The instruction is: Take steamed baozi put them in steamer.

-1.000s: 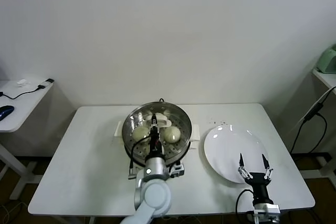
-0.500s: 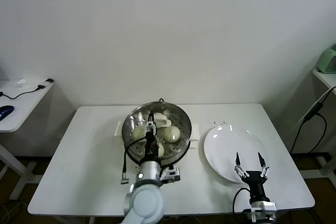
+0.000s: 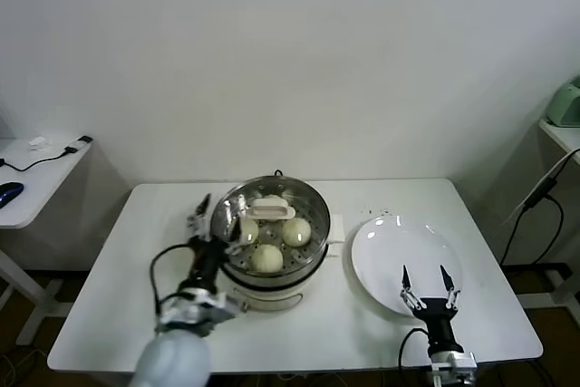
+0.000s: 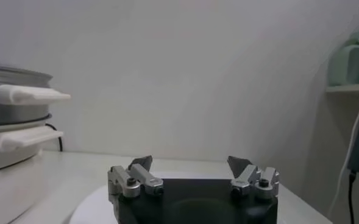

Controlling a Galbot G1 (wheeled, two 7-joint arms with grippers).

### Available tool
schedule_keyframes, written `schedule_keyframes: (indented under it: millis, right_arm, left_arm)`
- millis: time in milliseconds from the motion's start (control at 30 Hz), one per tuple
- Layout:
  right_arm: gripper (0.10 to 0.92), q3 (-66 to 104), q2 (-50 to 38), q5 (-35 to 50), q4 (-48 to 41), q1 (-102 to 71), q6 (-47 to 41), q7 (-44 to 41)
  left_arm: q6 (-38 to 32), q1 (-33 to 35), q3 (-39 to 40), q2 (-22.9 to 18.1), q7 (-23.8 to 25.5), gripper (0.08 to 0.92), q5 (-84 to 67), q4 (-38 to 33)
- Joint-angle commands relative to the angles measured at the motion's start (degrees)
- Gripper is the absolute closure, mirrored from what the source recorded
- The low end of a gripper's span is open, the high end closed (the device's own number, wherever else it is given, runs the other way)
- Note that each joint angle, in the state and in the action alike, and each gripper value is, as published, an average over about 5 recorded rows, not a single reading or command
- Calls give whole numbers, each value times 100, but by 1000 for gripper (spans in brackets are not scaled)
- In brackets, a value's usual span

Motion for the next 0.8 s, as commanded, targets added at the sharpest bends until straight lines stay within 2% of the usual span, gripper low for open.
schedule_keyframes:
  millis: [33,100,200,333,600,800]
  right_arm:
    - [203,-25,-45,178,52,-68,-42,-136]
    - [203,-32,-56,189,11,-47,-60,-119]
    - [203,-46,-68,229,-87,4,-75,-94]
    - [203,-51,-76,278,-228,75,-107,-80]
    - [203,-65,-110,346,-314,102,-215,-153]
    - [203,-85,-126,352,-288,66,-215,-189]
  left_arm:
    - [-647,298,-491,-74,-698,177,-2096,-566]
    - [-1043,583,-1409,54,-664,177,-3622,-436]
    - [-1489,948,-2428,490,-625,177,-5448,-15]
    - [-2047,1069,-3035,769,-544,177,-6504,724]
    - [-2617,917,-2639,714,-320,177,-6331,2091]
    - [-2991,871,-2152,595,-86,177,-5914,2700]
